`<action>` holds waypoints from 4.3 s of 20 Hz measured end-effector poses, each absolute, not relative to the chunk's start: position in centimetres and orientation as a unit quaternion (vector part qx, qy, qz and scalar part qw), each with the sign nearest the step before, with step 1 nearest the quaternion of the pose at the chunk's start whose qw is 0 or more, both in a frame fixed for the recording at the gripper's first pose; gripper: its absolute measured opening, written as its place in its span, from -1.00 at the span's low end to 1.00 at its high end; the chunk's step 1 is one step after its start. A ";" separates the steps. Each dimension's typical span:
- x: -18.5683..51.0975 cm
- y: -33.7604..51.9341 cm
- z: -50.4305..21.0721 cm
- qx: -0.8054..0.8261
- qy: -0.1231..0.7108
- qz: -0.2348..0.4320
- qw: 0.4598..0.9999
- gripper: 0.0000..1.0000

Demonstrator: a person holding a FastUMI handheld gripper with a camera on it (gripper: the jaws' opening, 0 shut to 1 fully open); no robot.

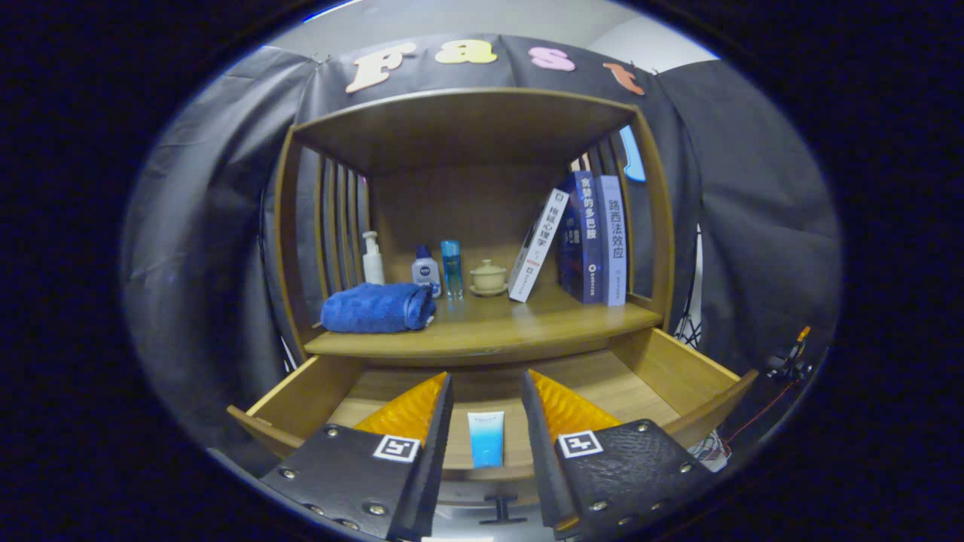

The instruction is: Pull open the drawer, take out the items inside it, and place them on the countertop above the cabinet.

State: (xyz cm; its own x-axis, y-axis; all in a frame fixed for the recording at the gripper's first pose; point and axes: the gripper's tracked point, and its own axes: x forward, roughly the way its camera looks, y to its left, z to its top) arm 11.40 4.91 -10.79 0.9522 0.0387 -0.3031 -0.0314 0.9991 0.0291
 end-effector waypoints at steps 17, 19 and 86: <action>15.4 3.9 -23.0 0.032 0.493 -0.073 0.866 0.08; 14.9 3.2 -24.0 0.016 0.519 -0.081 0.851 0.08; 32.7 5.2 -15.0 0.010 0.421 -0.032 0.906 -0.37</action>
